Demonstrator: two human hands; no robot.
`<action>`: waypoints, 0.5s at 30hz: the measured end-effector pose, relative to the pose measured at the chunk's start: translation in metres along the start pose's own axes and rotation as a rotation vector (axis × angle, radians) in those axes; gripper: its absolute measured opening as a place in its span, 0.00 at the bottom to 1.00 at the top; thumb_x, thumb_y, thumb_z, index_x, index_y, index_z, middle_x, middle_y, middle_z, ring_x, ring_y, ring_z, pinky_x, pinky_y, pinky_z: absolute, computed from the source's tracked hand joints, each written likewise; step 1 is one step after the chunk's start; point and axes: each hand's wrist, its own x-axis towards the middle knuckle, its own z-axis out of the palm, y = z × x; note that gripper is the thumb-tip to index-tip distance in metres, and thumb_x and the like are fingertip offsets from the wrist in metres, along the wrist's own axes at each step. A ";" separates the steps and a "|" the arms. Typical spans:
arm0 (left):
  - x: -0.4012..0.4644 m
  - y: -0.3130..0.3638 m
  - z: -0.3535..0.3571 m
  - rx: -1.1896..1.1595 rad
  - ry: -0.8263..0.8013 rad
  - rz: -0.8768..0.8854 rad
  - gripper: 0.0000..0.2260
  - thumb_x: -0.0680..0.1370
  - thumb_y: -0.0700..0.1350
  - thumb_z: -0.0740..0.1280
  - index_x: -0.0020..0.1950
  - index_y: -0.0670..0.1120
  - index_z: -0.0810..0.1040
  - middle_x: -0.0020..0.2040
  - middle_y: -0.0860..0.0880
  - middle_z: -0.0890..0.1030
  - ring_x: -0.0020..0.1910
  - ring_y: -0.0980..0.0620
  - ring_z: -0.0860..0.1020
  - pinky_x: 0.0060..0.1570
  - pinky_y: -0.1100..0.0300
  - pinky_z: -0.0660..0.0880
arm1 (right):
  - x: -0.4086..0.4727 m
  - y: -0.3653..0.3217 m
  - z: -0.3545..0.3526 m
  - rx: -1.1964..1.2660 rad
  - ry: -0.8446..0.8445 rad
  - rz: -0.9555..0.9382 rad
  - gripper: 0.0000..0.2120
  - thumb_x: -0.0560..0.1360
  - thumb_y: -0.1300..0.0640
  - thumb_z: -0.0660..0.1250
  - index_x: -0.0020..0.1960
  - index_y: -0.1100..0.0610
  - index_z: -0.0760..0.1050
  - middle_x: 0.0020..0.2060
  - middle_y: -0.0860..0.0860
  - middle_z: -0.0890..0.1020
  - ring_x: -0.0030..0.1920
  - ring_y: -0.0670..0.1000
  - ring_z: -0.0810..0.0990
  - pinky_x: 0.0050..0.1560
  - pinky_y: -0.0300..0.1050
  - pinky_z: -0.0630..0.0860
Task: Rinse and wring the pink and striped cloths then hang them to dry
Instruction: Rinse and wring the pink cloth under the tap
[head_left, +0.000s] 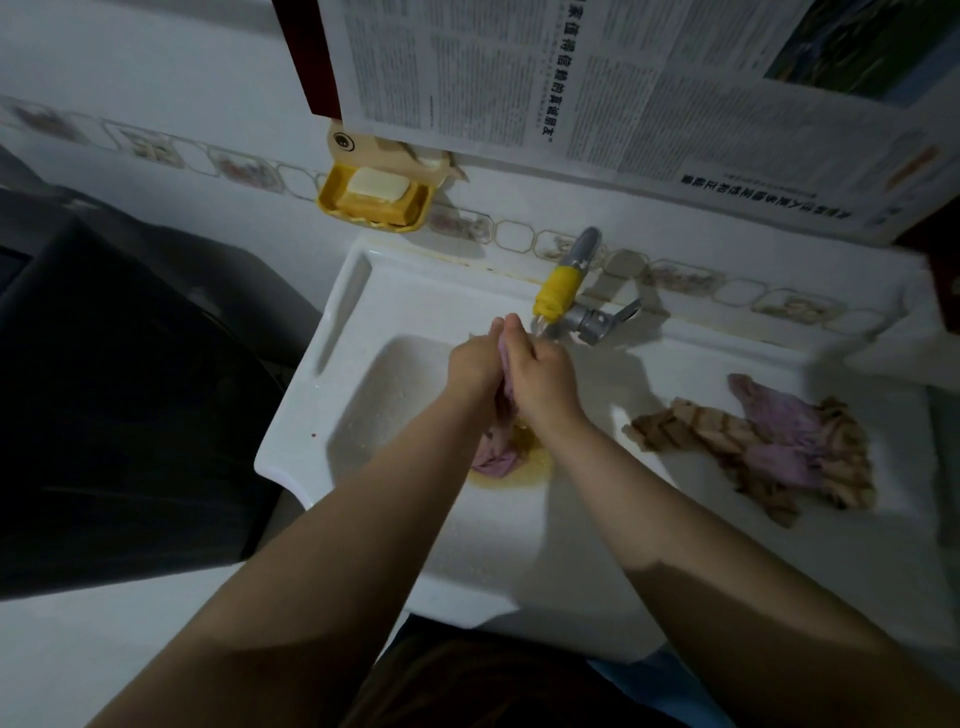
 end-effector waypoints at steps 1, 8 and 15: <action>-0.003 0.001 0.006 -0.069 0.024 -0.007 0.17 0.83 0.50 0.55 0.39 0.44 0.72 0.39 0.41 0.80 0.40 0.43 0.81 0.44 0.54 0.79 | 0.009 0.000 -0.003 -0.059 0.046 0.037 0.24 0.80 0.45 0.57 0.29 0.55 0.70 0.30 0.58 0.79 0.38 0.59 0.80 0.42 0.49 0.74; 0.003 0.003 -0.002 0.218 0.082 0.015 0.20 0.77 0.49 0.66 0.66 0.42 0.70 0.62 0.43 0.75 0.62 0.46 0.76 0.61 0.55 0.71 | -0.005 -0.010 0.006 -0.275 0.025 -0.088 0.24 0.82 0.47 0.51 0.46 0.61 0.79 0.44 0.62 0.82 0.47 0.60 0.79 0.48 0.51 0.73; 0.008 0.014 -0.005 -0.078 0.060 -0.046 0.15 0.81 0.48 0.58 0.63 0.40 0.73 0.66 0.38 0.73 0.65 0.40 0.73 0.58 0.52 0.72 | -0.009 -0.013 0.004 -0.263 0.074 -0.088 0.25 0.82 0.47 0.50 0.35 0.59 0.75 0.36 0.60 0.80 0.42 0.61 0.80 0.43 0.52 0.75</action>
